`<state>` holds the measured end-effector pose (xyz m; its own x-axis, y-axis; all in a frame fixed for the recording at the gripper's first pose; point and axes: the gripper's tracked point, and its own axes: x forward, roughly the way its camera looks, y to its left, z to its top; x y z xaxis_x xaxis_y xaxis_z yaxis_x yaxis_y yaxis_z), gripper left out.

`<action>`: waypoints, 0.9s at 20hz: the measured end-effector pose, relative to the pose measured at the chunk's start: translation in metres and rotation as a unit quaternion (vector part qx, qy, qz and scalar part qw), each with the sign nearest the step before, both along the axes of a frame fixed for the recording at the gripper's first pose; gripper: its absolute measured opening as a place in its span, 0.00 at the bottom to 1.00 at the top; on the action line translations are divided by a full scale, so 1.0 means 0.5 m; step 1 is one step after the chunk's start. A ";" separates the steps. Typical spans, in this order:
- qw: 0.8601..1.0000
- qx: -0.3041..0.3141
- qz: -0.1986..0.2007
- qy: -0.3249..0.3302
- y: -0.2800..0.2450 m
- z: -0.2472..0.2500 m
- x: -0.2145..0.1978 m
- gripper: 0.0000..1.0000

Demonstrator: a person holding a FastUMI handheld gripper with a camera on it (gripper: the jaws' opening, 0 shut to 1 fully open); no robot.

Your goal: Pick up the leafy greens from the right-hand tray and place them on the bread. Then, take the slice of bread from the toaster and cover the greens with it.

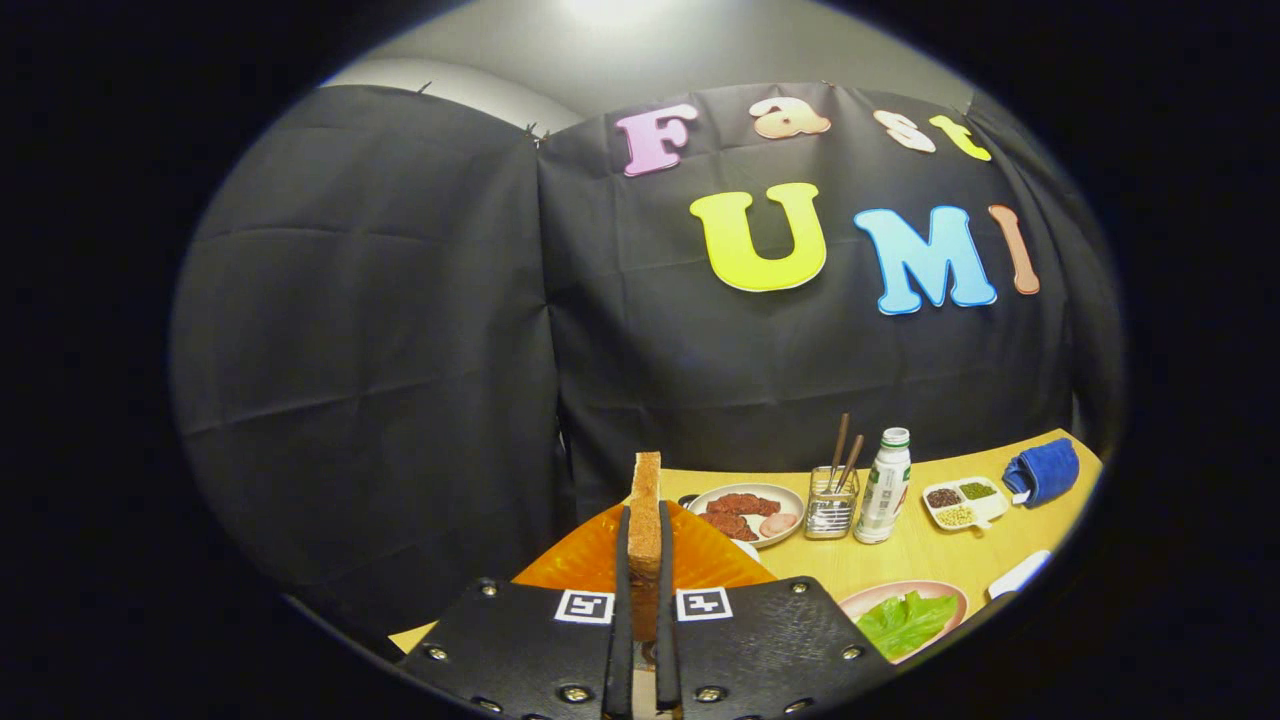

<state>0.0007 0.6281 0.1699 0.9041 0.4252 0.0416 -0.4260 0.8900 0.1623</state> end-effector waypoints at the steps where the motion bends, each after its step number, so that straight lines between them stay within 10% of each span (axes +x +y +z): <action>1: 1.000 -0.001 -0.001 0.003 -0.019 0.004 0.001 0.08; 18: 0.995 -0.015 -0.087 0.050 -0.421 -0.208 0.019 0.09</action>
